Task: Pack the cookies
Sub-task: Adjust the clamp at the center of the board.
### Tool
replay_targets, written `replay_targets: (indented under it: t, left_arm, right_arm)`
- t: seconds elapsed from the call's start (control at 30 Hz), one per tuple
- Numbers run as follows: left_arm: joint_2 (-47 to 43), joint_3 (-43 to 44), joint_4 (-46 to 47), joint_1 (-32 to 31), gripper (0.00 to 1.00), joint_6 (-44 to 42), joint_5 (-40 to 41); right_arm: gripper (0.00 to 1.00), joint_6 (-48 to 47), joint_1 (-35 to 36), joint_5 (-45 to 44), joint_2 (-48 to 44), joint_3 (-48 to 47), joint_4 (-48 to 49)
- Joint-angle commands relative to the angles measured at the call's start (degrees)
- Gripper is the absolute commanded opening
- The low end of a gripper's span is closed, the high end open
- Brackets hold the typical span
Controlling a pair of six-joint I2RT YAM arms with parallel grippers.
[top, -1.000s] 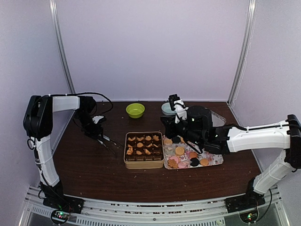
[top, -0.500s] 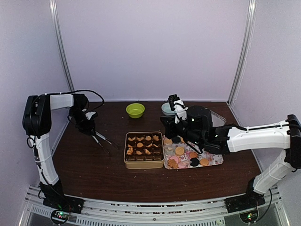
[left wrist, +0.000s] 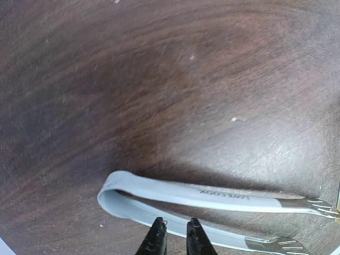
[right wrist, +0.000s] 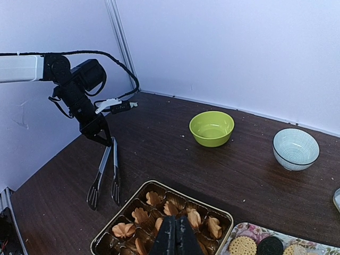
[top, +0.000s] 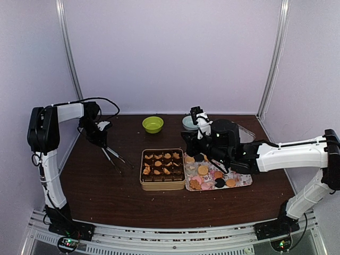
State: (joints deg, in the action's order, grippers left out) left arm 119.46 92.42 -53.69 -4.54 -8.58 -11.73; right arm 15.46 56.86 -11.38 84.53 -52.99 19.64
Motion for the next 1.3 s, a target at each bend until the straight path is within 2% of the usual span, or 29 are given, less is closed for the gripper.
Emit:
replay_targets:
  t: [0.0,0.07,0.17,0.33,0.4,0.6,0.7,1.13,1.27]
  left_arm:
    - [2.65,4.06,-1.24,-2.04,0.15,-3.4,-0.31]
    - [3.39,5.63,-2.63,-2.23,0.19,-2.64,-0.83]
    - [1.06,4.32,-3.52,-2.22,0.37,-1.2,-0.62]
    - [-9.93,-6.06,1.75,-1.75,0.52,3.39,0.12]
    - [-12.23,-8.94,2.52,-1.76,0.55,4.91,-0.55]
    - [-11.37,-12.46,4.32,-1.8,0.57,8.7,-1.53]
    - [-8.5,-11.5,3.87,-1.77,0.58,9.18,-4.17]
    - [-3.16,-8.37,4.99,-1.32,0.6,12.9,-3.84]
    - [-2.5,-7.94,5.99,0.55,0.56,12.97,-3.83]
  right_arm:
    - [0.02,0.68,0.21,-0.39,-1.19,-0.33,1.29]
    - [0.02,0.64,0.29,-0.28,-1.19,-0.44,1.05]
    - [0.02,0.41,0.34,-0.51,-1.52,-0.25,0.58]
    - [0.02,0.18,0.29,-0.52,-1.27,-0.03,0.45]
    - [0.02,0.33,0.28,-0.3,-0.94,-0.09,0.74]
    - [0.02,0.62,0.62,-0.17,-0.46,-0.49,1.11]
    - [0.02,0.6,0.94,-0.74,-0.82,-0.13,1.02]
    - [0.02,0.12,2.68,-1.05,-0.25,-2.08,-0.86]
    - [0.01,0.01,2.77,-1.07,-0.24,-2.59,-1.52]
